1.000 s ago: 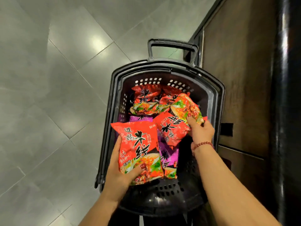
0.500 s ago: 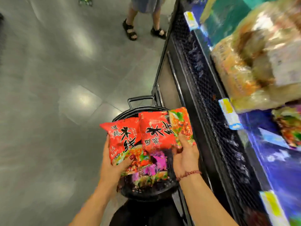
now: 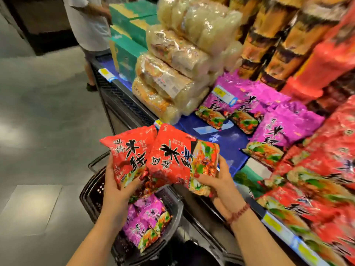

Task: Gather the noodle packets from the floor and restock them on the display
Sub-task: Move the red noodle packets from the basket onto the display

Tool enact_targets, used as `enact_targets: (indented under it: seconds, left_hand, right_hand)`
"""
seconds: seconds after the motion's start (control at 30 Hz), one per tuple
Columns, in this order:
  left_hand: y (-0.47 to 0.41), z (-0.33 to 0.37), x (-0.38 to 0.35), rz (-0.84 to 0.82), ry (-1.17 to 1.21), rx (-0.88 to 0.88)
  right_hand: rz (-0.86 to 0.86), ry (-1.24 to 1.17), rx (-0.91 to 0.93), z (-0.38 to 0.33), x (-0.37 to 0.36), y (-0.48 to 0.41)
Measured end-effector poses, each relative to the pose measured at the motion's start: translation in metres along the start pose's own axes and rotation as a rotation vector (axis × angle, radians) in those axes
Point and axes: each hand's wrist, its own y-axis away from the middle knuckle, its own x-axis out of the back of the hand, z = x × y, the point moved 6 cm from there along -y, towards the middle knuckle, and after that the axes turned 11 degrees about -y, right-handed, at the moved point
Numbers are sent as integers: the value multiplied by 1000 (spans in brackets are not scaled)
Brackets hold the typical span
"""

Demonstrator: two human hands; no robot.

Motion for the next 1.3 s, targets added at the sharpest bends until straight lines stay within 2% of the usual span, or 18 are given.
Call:
enact_targets:
  seconds: [0.13,0.3,0.43,0.63,0.73,1.0,1.13,1.3]
  left_hand:
    - [-2,2,-68,-193,-31,-12]
    - [15,-5,-154,-391,-81,-18]
    - [44,-12,-222,-526,-114,-21]
    - [93,-11,-304,-638,-133,-128]
    - [115,-1,-335,-683,-120,-188]
    - [126,15,-365,-678,-176,-259]
    - [121,19,-378,-657,-263,-295]
    - [115,10,-382,-638,-308,-296]
  right_hand:
    - [112,-107,51,-33,58,34]
    - [341,-273,96,-57,138,80]
    - [403,-170,139,-80,194,124]
    - [340,75,192,-113,251,173]
    - [347,99,223,-123,266,184]
    - [456,-94,428,-154,293,194]
    - [599,39,497,-171,314,189]
    - [644,227,472,-177,329,174]
